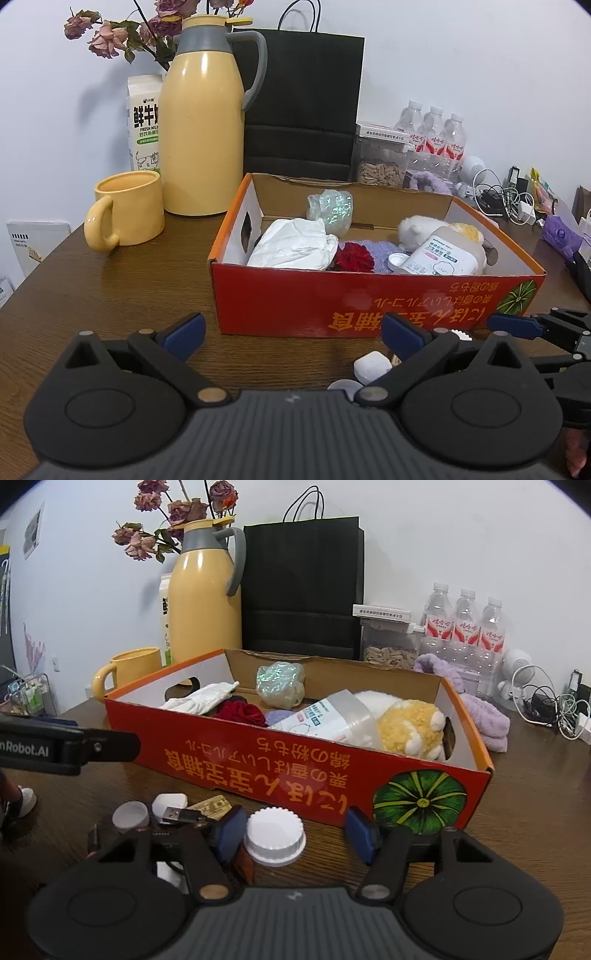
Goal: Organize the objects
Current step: 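Lift the ridged white cap with the right tool toward the box, then grasp the small white lid with the left tool while the right tool holds the ridged cap, then lower both caps into the box and open both tools, then withdraw both tools from the box toward the table items, then grasp the black cable with the right tool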
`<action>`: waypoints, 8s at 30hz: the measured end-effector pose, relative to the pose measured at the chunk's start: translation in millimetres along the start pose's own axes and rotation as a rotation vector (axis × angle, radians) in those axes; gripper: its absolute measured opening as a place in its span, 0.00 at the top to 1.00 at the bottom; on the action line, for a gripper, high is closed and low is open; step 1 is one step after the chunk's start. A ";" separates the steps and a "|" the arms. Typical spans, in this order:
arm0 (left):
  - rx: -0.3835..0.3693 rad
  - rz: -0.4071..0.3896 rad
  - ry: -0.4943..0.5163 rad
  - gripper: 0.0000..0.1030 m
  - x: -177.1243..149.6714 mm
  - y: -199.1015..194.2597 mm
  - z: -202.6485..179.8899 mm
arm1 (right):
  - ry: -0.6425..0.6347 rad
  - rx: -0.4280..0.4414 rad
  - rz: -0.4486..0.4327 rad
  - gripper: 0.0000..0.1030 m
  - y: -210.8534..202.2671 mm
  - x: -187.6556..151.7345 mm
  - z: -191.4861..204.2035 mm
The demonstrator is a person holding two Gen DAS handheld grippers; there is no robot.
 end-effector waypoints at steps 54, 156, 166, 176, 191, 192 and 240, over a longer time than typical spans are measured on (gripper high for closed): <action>0.028 0.284 0.006 0.00 -34.3 18.5 -6.3 | 0.045 -0.020 -0.116 0.64 -37.5 -0.1 -6.5; 0.016 -0.121 -0.004 0.00 99.5 34.1 -22.2 | 0.013 -0.059 -0.228 0.00 9.7 87.0 -1.5; -0.012 -0.094 -0.015 0.00 69.3 19.5 -23.6 | -0.001 -0.052 -0.201 0.00 -11.7 50.7 -3.4; 0.002 -0.040 -0.010 0.00 34.0 5.9 -17.6 | -0.041 -0.015 -0.137 0.00 -22.9 17.4 4.3; 0.014 -0.012 -0.022 0.00 -3.5 -8.8 -3.3 | -0.109 0.106 -0.049 0.09 -18.7 0.8 33.6; 0.015 -0.015 -0.030 0.00 -3.8 -9.6 -1.2 | -0.105 0.115 -0.043 0.10 -17.4 1.2 34.8; 0.034 0.089 -0.061 0.00 -21.6 7.4 8.9 | 0.038 0.144 -0.146 0.94 -35.6 20.9 10.6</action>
Point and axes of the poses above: each gripper's, at about its wrist camera, not at the fingertips, and y roughly the way its jaws point, z to its left, x to its top, the point moved 7 cm from there along y, roughly the way its jaws point, and after that the axes turned 13 degrees about -x, right-handed, at the moved point
